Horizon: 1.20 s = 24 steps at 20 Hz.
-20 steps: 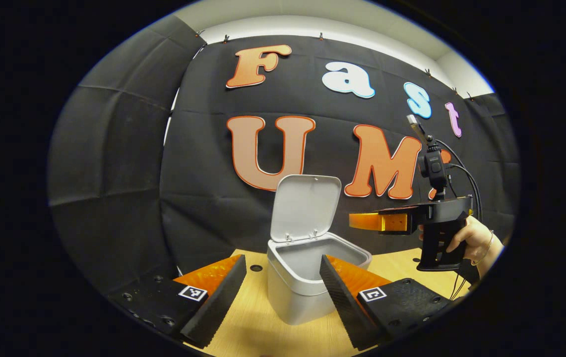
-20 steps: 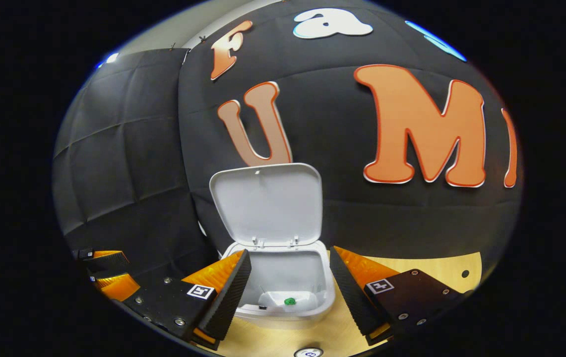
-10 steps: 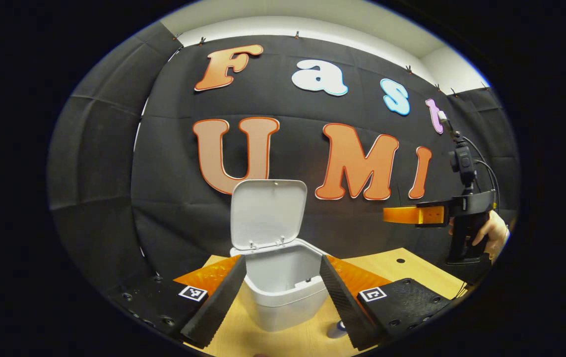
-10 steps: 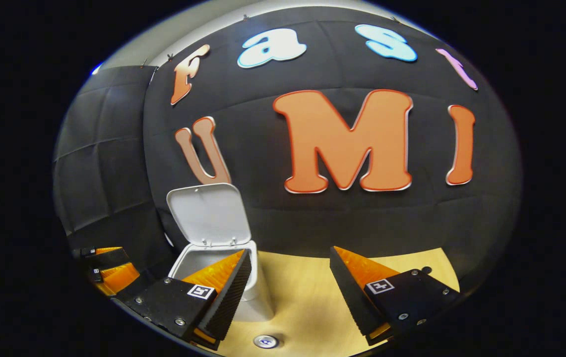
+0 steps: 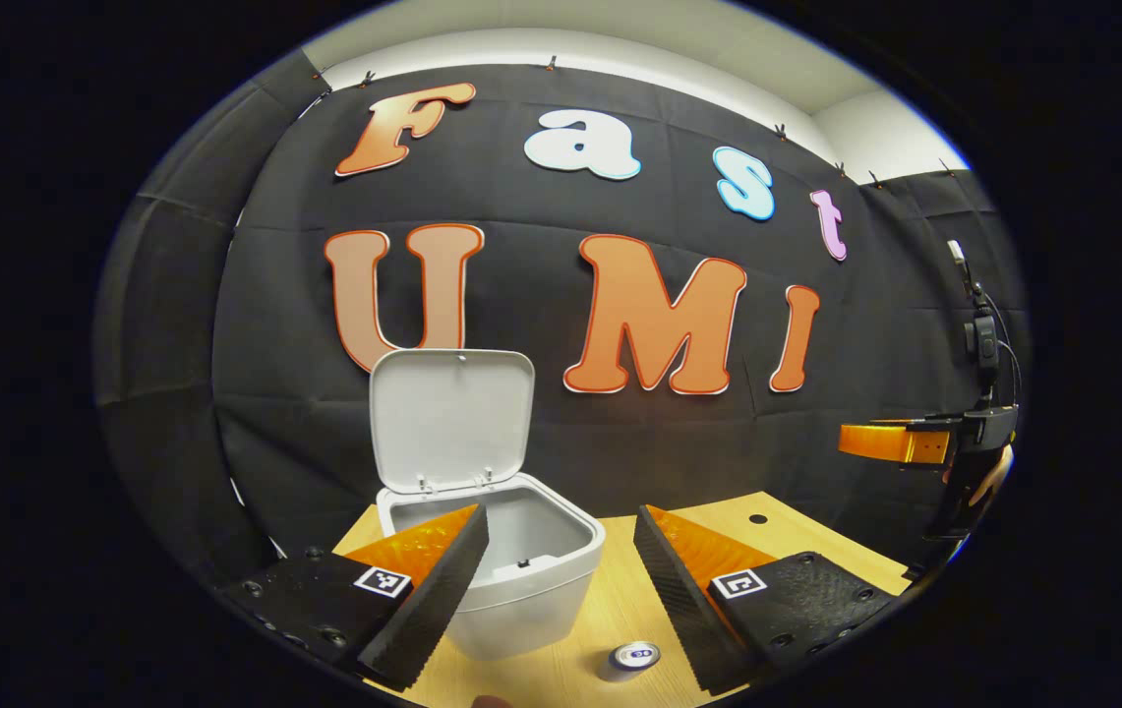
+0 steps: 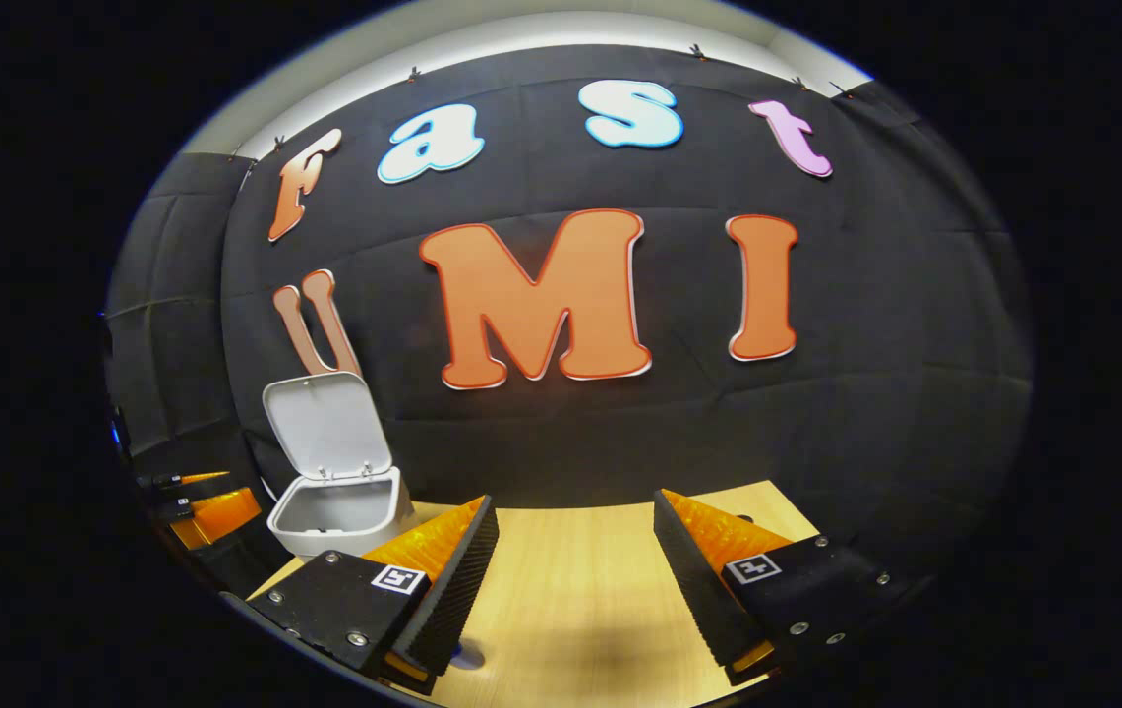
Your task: Press the lid of the desktop garbage bin to open it, pick up the crumpled paper on the desktop and throw it into the bin, then pick up the pop can on the desktop and drop it into the bin, and finally close the garbage bin lid.
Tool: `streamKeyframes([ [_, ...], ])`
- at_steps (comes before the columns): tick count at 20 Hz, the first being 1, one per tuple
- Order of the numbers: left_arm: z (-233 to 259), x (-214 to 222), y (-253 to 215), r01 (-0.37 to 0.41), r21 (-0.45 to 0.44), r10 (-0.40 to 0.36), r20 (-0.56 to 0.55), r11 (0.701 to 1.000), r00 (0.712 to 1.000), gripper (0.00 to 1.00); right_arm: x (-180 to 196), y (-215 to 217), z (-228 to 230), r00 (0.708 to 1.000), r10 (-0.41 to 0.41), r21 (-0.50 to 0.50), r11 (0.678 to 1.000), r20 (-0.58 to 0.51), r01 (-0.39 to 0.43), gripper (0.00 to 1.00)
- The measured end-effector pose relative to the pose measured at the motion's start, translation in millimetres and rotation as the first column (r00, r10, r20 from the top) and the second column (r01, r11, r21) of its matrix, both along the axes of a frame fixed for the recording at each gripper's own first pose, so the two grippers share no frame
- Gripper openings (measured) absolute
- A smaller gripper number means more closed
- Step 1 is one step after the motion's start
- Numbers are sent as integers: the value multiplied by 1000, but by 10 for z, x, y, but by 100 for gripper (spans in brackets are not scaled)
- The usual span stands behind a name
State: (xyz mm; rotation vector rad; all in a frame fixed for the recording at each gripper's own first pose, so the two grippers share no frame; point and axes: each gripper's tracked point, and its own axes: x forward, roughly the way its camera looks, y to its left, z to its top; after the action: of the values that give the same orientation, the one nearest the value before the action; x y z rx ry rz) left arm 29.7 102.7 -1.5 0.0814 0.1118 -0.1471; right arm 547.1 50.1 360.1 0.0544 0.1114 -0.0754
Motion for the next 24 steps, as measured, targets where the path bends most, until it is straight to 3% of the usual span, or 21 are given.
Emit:
streamKeyframes([
  [3,-92,-13,-187,29,-2,-29,-6,1000,1000,95,-161,-237,-137,998,-55,-2,999,-9,55,95],
  [10,-396,-104,-421,67,-14,-68,-60,998,996,95,-334,-331,-240,997,-69,-5,998,-36,69,95],
  [12,-601,-117,-460,78,-25,-80,-96,997,992,95,-352,-314,-251,997,-66,-7,998,-38,66,100],
  [17,-1252,-107,-510,91,-13,-92,-200,996,976,95,-404,-324,-336,996,-67,-16,998,-63,66,95],
  [24,-2210,-29,-677,144,4,-133,-351,990,927,95,-437,-455,-523,989,-92,3,996,-116,93,100],
])
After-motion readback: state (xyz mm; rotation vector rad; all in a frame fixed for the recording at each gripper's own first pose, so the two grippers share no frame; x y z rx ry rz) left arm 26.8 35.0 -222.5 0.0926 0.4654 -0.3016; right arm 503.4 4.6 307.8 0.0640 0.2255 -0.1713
